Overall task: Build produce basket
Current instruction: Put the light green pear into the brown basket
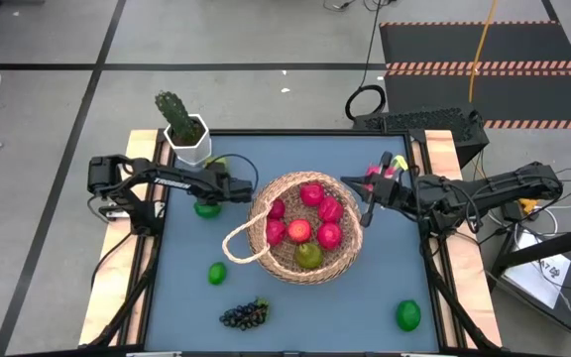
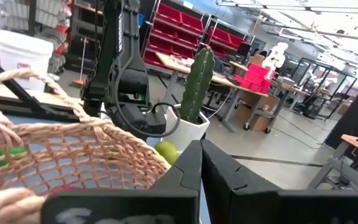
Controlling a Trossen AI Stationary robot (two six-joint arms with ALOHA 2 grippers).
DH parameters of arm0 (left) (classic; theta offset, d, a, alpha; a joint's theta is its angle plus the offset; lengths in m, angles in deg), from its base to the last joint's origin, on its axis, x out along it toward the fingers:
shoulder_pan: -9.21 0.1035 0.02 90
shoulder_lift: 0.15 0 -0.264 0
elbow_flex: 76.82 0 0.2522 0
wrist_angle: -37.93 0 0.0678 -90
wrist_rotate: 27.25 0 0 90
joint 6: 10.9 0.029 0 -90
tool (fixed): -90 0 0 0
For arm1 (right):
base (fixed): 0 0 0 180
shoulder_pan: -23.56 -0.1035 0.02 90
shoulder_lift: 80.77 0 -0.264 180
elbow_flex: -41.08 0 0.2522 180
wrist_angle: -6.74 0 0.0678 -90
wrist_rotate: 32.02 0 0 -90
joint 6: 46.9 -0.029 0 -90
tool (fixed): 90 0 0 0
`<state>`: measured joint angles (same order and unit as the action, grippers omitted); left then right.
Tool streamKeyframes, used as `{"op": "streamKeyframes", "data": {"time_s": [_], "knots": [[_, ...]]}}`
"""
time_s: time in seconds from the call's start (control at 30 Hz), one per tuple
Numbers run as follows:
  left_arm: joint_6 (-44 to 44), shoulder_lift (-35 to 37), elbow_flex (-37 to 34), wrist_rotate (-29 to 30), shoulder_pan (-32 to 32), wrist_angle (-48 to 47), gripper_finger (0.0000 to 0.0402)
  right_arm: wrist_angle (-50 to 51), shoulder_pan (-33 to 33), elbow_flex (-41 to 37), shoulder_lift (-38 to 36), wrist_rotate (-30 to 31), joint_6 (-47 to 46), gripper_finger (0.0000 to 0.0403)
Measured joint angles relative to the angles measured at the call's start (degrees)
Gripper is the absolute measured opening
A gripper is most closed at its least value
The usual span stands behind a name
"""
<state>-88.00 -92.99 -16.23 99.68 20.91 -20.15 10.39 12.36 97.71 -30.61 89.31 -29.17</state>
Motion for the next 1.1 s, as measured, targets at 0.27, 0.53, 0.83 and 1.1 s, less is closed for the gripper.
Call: {"op": "streamKeyframes", "data": {"time_s": [0.27, 0.53, 0.83, 1.1], "knots": [[0.84, -0.02, -4.53, 0.19, 0.73, 8.52, 0.0315, 2.03, 0.0, 0.0, 0.01, -0.04, 1.2, 0.0], [0.93, 0.11, -9.9, 1.62, 2.7, 13.87, 0.031, 2.28, 0.0, 0.0, 0.01, -0.04, 1.64, 0.0], [3.73, 0.0, -11.43, 3.97, 3.47, 19.66, 0.0307, 2.23, 0.0, 0.0, 0.01, -0.04, 1.64, 0.0], [8.05, -0.07, -11.48, 4.22, 4.58, 22.19, 0.0281, 2.21, 0.0, 0.0, 0.01, -0.07, 1.64, 0.0]]}}
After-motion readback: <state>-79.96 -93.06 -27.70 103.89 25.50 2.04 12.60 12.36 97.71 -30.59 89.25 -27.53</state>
